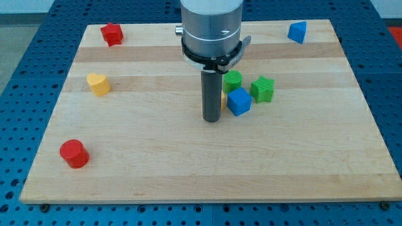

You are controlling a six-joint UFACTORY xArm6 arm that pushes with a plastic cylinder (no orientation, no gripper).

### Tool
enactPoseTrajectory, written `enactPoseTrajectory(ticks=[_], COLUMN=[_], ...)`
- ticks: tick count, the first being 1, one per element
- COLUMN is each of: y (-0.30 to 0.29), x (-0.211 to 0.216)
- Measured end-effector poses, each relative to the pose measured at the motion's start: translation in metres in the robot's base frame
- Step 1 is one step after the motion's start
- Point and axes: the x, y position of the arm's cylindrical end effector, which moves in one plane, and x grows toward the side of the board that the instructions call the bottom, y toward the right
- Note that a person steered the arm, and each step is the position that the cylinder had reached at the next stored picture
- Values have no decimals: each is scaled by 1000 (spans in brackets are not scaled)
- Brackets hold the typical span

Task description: Slide red circle towards center

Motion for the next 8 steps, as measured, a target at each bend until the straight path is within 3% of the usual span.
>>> enactPoseTrajectory(ticks=[1,3,6,8], y=[0,-25,-161,-242], x=[2,65,137,137])
